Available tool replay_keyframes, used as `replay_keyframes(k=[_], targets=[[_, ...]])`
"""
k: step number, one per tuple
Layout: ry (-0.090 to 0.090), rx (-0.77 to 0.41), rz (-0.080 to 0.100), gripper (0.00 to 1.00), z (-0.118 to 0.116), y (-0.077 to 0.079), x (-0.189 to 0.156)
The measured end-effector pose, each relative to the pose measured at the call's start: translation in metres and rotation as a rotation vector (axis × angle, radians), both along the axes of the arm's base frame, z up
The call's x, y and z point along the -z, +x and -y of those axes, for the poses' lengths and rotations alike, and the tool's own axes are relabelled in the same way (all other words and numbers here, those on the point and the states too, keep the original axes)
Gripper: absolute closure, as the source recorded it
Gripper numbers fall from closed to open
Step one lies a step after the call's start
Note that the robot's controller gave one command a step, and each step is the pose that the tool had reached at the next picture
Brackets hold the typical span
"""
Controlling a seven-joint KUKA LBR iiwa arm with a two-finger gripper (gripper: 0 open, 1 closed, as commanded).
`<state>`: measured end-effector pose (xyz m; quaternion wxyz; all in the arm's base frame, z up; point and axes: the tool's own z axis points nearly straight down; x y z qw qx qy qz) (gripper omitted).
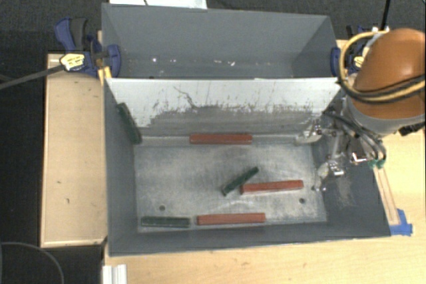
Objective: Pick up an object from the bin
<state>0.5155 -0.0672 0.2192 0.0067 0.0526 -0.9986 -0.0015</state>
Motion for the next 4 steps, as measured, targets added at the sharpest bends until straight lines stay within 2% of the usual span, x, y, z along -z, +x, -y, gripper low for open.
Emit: replay_keyframes(k=[1,2,3,4], targets=[[-0.005,-0.05,0.032,0.0,-0.004,0.01,0.005],[-0.002,-0.055,0.021,0.0,-0.006,0.011,0.068],[-0.002,-0.059,0.031,1.0,-0.026,0.026,0.143],[-0.002,-0.06,0.031,1.0,-0.026,0.026,0.143]])
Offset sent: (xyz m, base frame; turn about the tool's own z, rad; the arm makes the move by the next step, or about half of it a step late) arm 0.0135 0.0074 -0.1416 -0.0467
